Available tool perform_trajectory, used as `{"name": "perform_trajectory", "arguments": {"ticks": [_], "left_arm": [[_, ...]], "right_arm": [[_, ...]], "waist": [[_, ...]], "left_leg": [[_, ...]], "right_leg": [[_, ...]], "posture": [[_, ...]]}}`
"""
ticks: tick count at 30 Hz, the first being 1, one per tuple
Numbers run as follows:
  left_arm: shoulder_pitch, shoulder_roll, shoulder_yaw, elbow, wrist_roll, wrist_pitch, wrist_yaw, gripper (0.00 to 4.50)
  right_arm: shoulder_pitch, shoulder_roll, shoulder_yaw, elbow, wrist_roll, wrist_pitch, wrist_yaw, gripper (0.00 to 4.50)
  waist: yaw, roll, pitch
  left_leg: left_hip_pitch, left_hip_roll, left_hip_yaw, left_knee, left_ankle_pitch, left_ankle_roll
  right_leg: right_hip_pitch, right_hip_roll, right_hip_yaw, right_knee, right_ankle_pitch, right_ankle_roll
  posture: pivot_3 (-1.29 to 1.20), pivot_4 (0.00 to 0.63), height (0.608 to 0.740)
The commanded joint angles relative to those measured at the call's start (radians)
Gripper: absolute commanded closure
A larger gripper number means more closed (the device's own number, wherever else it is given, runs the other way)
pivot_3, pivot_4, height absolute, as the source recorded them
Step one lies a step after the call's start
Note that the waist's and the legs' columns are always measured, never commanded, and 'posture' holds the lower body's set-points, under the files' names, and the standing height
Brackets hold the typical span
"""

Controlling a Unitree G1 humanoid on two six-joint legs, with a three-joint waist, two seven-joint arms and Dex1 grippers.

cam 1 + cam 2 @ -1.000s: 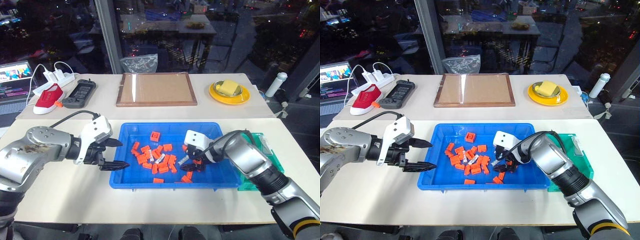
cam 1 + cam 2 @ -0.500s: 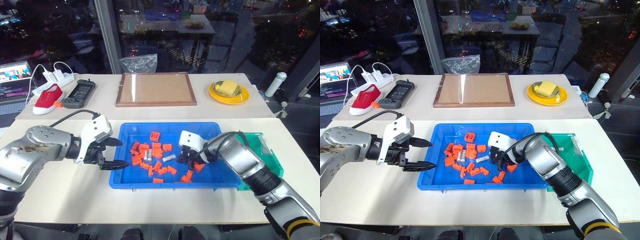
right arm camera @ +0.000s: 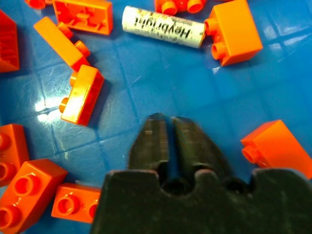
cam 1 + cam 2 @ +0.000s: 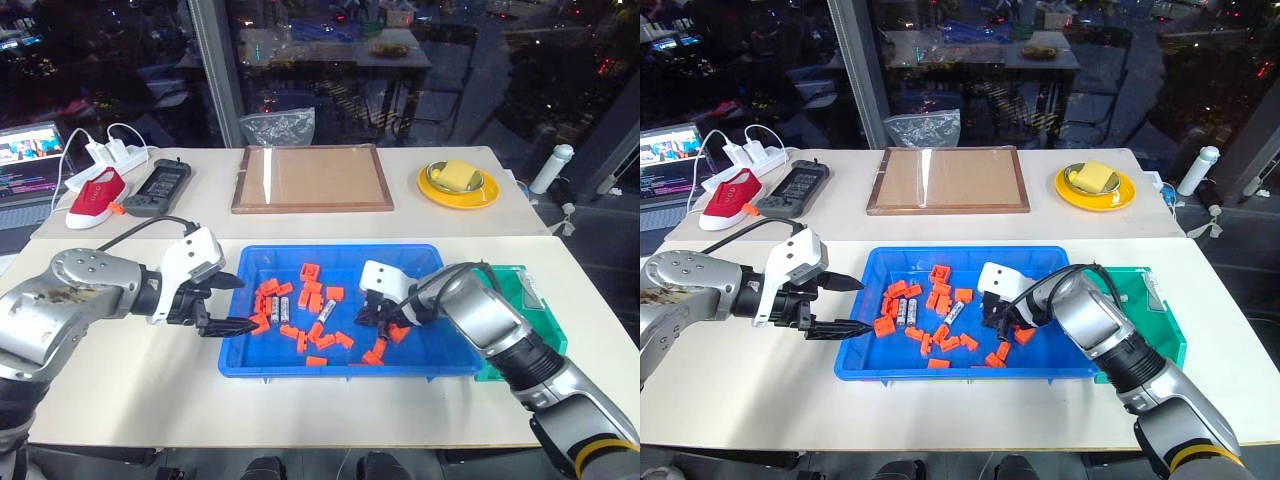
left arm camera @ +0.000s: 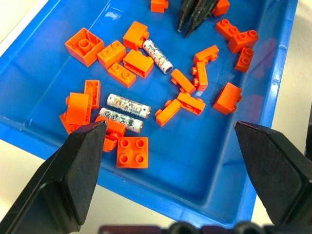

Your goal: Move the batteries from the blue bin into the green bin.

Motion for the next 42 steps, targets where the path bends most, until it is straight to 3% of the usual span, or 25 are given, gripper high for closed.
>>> {"name": "perform_trajectory", "arguments": {"ticks": [1,3,22,26,31,42], "left_arm": [[-0.003,0.014,0.016,-0.017,0.004,-0.015,-0.004,0.0],[0.008,0.02,0.023,-0.019,0.007,-0.014,-0.004,0.0],[0.098,0.059,0.105,-0.066,-0.008,0.009,0.026,0.0],[0.106,0.06,0.116,-0.075,-0.013,0.016,0.032,0.0],[0.119,0.063,0.126,-0.084,-0.02,0.018,0.039,0.0],[0.118,0.062,0.119,-0.083,-0.028,0.014,0.049,0.0]], "right_arm": [[-0.07,0.045,-0.045,-0.006,-0.004,-0.015,-0.044,1.74],[-0.094,0.067,-0.041,0.021,-0.01,-0.023,-0.053,1.07],[-0.118,0.159,0.068,0.177,-0.067,-0.164,0.007,1.07],[-0.11,0.165,0.082,0.207,-0.083,-0.178,0.011,2.02],[-0.099,0.147,0.088,0.236,-0.113,-0.201,0.019,3.73],[-0.109,0.126,0.002,0.197,-0.045,-0.145,0.061,3.73]], "waist": [[-0.001,0.0,0.0],[0.001,0.0,0.0],[0.001,0.0,0.0],[0.002,0.0,0.0],[0.002,0.0,0.0],[0.003,0.0,0.0]], "left_leg": [[0.0,0.0,0.0,0.0,0.0,0.0],[0.0,0.0,0.0,0.0,0.0,0.0],[-0.001,0.0,0.0,0.0,0.0,0.0],[-0.002,0.0,0.0,0.0,0.0,0.0],[-0.001,0.0,0.0,0.0,0.0,0.0],[-0.001,0.0,0.001,0.0,0.0,0.0]], "right_leg": [[0.0,0.0,0.0,0.001,0.0,0.0],[-0.002,0.0,0.0,0.003,0.0,0.0],[-0.006,0.0,0.0,0.006,0.0,0.0],[-0.006,0.0,0.0,0.006,0.0,0.0],[-0.006,0.0,0.0,0.006,0.0,0.0],[-0.006,0.0,0.0,0.006,0.0,0.0]], "posture": [[0.0,0.15,0.74],[0.0,0.15,0.74],[0.0,0.15,0.74],[0.0,0.15,0.74],[0.0,0.15,0.74],[0.0,0.15,0.74]]}}
